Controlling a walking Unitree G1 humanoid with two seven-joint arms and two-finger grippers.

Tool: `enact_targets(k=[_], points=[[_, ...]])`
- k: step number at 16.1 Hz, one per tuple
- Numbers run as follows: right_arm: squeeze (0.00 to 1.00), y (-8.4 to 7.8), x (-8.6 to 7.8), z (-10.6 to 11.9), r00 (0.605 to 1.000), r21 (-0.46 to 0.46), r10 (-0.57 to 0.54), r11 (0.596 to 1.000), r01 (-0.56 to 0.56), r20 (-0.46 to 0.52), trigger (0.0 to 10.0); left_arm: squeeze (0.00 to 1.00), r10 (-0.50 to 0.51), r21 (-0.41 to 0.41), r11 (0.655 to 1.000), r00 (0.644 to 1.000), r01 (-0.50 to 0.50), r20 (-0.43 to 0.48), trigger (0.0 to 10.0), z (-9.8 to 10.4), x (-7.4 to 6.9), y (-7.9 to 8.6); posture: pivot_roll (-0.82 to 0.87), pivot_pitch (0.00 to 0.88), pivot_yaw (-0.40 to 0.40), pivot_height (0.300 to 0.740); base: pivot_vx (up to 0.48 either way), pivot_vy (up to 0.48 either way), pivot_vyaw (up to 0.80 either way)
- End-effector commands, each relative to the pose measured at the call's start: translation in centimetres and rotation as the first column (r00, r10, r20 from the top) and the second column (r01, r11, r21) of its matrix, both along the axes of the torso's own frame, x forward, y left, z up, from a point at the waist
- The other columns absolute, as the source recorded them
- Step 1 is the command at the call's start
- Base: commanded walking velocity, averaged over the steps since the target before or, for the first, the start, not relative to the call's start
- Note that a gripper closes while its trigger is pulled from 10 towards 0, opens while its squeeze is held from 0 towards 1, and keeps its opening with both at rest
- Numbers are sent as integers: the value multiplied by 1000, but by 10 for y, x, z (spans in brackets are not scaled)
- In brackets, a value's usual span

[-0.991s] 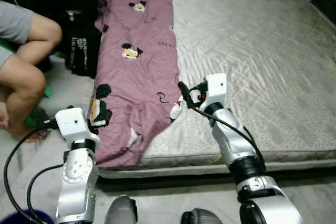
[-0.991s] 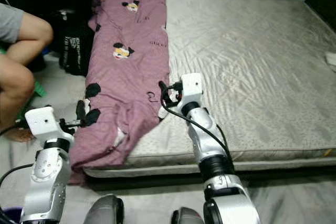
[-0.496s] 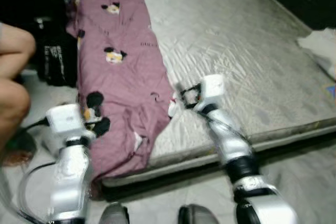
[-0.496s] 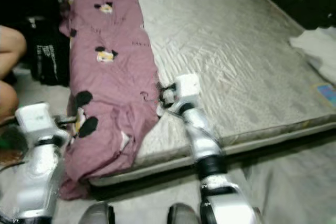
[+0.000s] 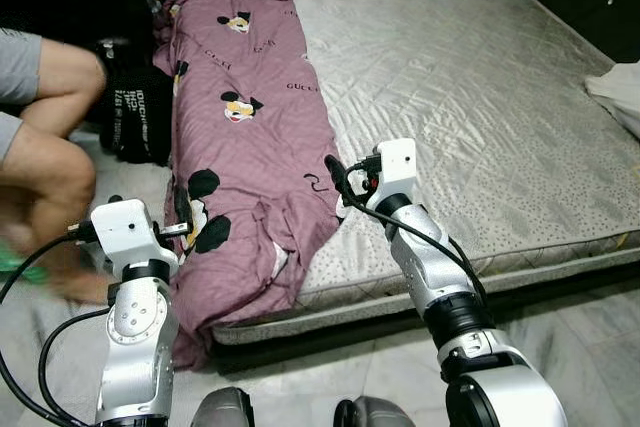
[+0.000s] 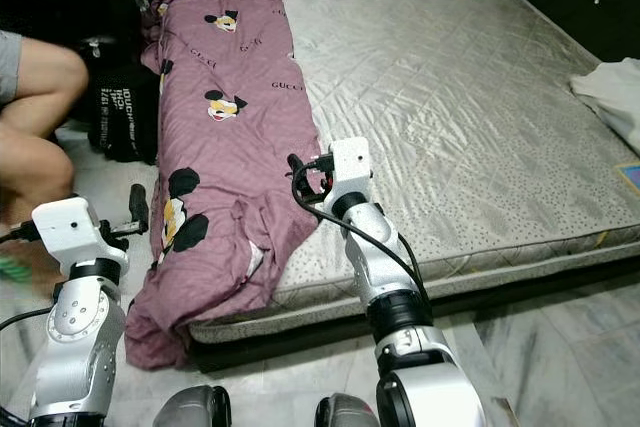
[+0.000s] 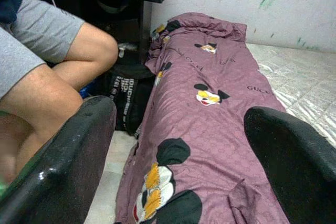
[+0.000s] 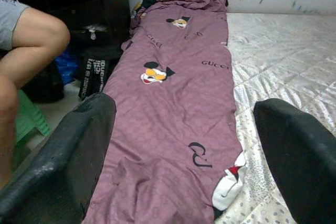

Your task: Clean up the room

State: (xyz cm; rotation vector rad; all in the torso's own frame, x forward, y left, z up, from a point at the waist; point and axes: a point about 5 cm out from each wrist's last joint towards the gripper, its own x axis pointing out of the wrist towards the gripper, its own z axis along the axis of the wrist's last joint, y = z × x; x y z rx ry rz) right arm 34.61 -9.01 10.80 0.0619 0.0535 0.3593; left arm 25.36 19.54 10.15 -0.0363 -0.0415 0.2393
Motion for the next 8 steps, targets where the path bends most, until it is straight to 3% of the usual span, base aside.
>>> enact_targets(k=[1, 4, 5, 8], points=[[0, -4, 2, 3, 1000, 3, -15, 1000, 15, 11, 10000, 0, -11, 0, 1000, 1000, 11, -4, 10000, -1, -1, 0, -12, 58, -44, 740, 0, 0, 0], [0, 3, 1, 3, 1000, -13, 2, 1000, -1, 27, 10000, 0, -32, 50, 998, 999, 31, 4, 10000, 3, 2, 2, -9, 67, -55, 740, 0, 0, 0], [0, 5, 0, 3, 1000, -6, 13, 1000, -13, 23, 10000, 0, -39, 25, 999, 999, 38, 12, 10000, 4, 1, 1, -2, 83, -57, 740, 0, 0, 656], [0, 4, -6, -5, 1000, 4, 12, 1000, -12, 1, 10000, 0, -34, 9, 999, 999, 35, -15, 10000, -4, -12, 2, -1, 98, -55, 740, 0, 0, 0]])
